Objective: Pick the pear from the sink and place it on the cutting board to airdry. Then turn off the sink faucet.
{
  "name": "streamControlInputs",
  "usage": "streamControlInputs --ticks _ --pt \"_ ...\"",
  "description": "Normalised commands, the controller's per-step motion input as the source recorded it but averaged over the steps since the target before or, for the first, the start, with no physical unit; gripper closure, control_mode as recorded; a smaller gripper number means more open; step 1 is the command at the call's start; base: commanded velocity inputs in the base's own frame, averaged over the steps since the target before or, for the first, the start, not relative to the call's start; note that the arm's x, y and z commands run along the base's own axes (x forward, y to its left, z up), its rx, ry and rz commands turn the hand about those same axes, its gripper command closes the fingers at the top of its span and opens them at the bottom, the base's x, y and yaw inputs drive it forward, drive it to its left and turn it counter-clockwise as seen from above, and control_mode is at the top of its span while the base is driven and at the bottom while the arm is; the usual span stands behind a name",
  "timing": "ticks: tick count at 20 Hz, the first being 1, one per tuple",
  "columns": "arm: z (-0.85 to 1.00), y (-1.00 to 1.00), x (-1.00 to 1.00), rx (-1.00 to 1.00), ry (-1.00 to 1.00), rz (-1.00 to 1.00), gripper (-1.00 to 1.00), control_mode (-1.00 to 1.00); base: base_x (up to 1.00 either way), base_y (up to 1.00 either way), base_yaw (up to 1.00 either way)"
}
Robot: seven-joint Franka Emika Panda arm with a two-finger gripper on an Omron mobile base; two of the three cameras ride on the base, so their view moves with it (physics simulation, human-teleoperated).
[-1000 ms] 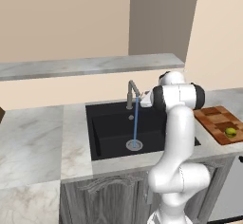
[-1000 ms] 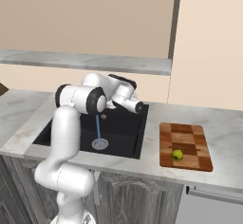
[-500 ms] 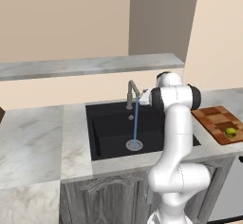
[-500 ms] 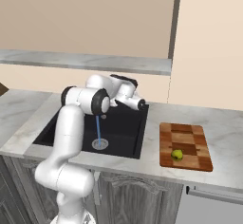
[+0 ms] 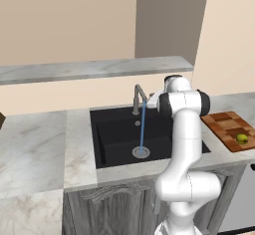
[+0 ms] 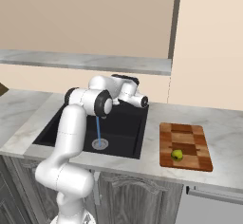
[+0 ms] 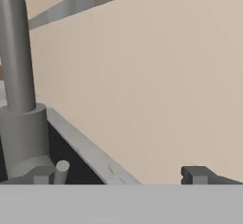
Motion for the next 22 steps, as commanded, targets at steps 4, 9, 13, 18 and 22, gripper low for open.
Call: streamControlInputs --ticks 4,9,13,18,22 --pt "-0.17 0.01 0.22 0.0 0.01 0.01 -1.0 -1.0 0.0 0.0 0.0" --pt "-0.3 0.04 0.02 0.0 0.0 0.01 -1.0 -1.0 0.0 0.0 0.0" --pt "-0.36 0.12 0.0 0.0 0.0 0.0 -1.0 -1.0 0.0 0.0 0.0" --pt "-0.3 0.23 0.0 0.0 0.01 0.0 -1.0 -1.0 0.0 0.0 0.0" --pt "-0.22 0.37 0.0 0.0 0.02 0.02 -1.0 -1.0 0.0 0.0 0.0"
